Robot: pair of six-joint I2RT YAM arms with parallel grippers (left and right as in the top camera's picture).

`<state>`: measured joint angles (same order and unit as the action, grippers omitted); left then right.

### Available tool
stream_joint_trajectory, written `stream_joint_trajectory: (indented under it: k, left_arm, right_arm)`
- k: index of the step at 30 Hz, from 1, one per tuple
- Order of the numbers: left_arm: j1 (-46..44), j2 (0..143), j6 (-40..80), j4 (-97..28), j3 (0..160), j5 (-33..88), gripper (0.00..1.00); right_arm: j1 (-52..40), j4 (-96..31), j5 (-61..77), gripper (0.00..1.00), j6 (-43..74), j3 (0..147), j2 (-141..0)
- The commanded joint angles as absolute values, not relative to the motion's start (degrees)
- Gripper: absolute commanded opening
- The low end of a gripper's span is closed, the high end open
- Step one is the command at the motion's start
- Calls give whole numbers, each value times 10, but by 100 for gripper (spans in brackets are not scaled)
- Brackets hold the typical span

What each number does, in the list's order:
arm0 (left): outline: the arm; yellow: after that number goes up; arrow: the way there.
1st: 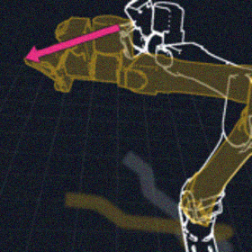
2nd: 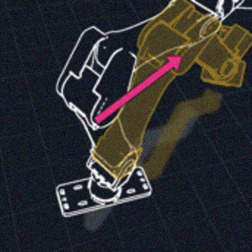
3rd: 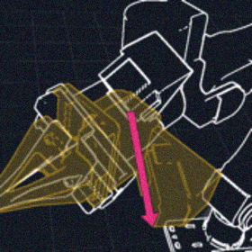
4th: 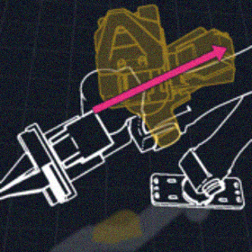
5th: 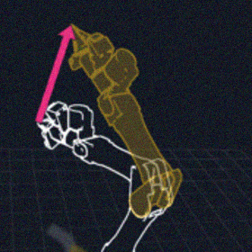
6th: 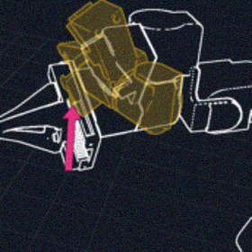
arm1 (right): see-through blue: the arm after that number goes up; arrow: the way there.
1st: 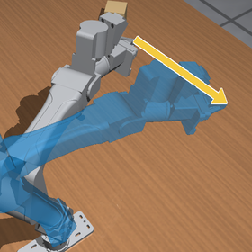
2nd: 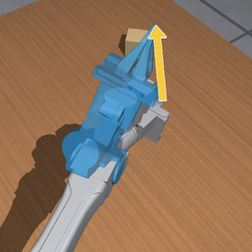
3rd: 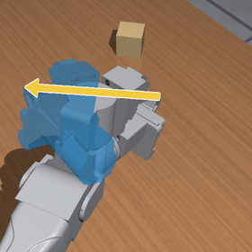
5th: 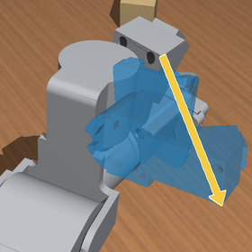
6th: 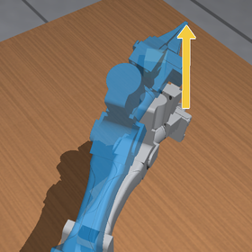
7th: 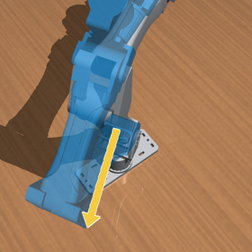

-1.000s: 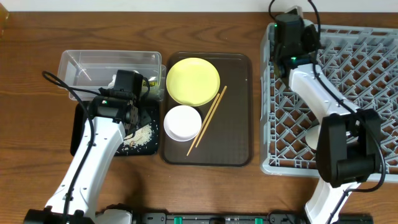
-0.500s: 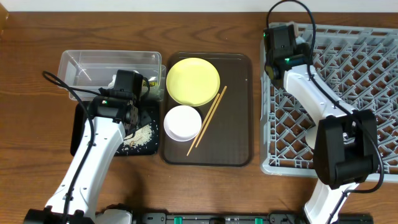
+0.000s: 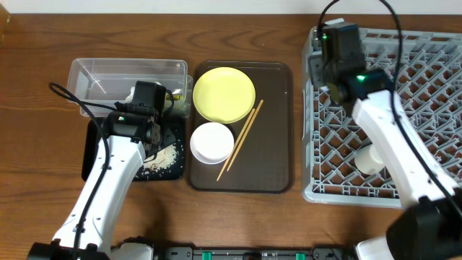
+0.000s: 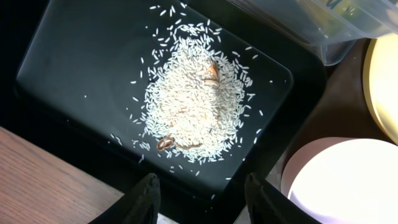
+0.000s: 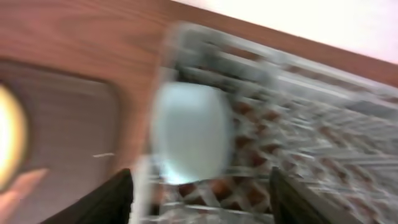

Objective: Sort waste into correct bins and load items into the dishwasher rack
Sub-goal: 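Reach the right gripper to the white bowl and lift it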

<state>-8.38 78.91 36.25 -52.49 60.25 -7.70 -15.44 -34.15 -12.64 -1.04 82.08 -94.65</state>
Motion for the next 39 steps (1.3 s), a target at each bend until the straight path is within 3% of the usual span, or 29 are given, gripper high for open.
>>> stream_joint_trajectory:
  k: [1,4,12,27,31,36,39]
  left_arm:
    - [-81,784,371,-527,606,-85,47]
    - [-72,784,369,-536,606,-117,47]
    - [11,771,369,-570,606,-120,47]
    - [40,771,369,-574,606,-120,47]
    - [40,771,369,-574,606,-120,47]
    - [40,771,369,-574,606,-120,47]
    - [40,771,369,-574,606,-120,47]
  right_arm:
    - [-165,-359,143,64,18,823,-954]
    - [-184,-370,205,66,50,823,-967]
    - [-273,-382,206,66,58,816,-1017]
    - [-395,-400,123,56,161,816,-1159]
    - [-401,-397,103,24,193,816,-1168]
    - [-379,-398,64,4,192,827,-1140]
    - [-352,-400,27,1,182,832,-1100]
